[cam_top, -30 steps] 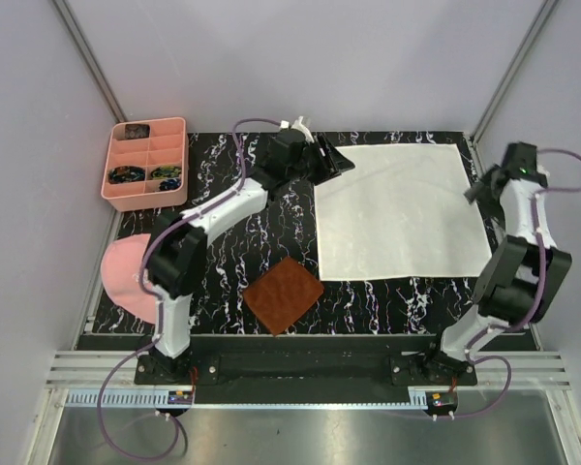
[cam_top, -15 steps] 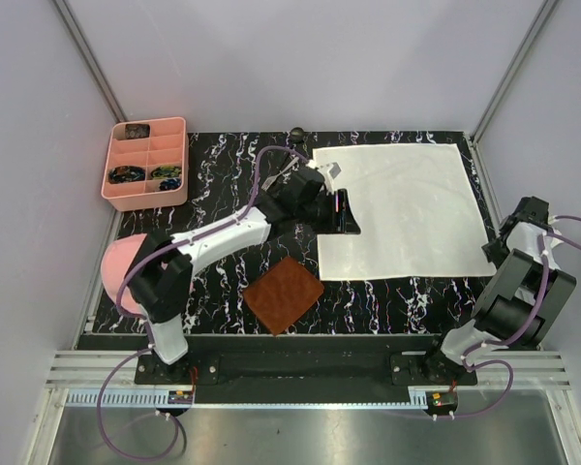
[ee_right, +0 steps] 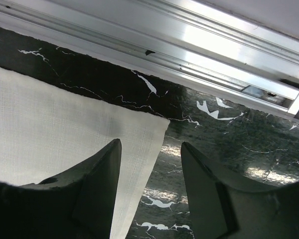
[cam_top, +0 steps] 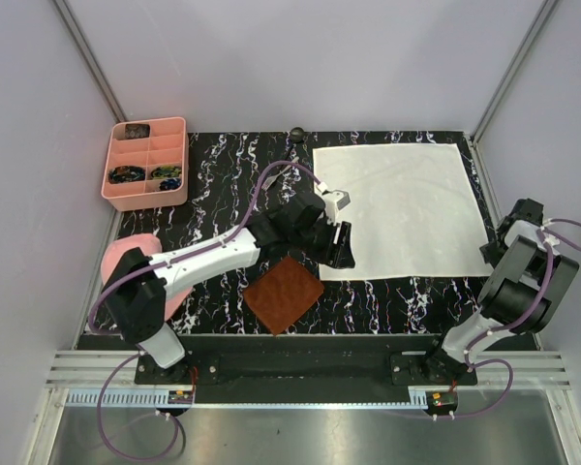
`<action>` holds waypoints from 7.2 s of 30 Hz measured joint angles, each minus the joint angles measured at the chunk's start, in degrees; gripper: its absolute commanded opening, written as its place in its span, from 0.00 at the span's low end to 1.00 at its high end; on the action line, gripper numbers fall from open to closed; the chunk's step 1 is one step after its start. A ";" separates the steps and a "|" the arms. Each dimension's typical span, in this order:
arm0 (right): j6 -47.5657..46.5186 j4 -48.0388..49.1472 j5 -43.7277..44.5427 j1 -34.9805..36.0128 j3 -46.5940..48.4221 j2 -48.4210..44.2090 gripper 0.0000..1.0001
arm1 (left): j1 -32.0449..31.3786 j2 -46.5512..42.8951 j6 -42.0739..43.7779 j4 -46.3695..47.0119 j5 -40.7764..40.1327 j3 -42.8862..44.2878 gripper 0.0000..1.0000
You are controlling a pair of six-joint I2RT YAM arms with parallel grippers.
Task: Fold the napkin into a case and place the utensils inside
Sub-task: Pick up the flattened napkin from the center of the board, then fold and flatten the napkin at the corner of the board.
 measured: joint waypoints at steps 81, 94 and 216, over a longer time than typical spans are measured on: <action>-2.43 1.11 -0.76 -0.31 -0.24 -7.93 0.00 | -7.43 29.22 25.88 -14.67 -17.92 18.51 0.10; -3.10 -5.42 -6.64 -0.39 8.83 -20.37 0.00 | -9.18 17.05 26.80 -24.85 -24.87 22.97 0.00; 3.15 -10.93 5.79 2.99 -1.27 -9.66 0.00 | -2.78 17.22 22.73 -23.34 -14.08 15.96 0.00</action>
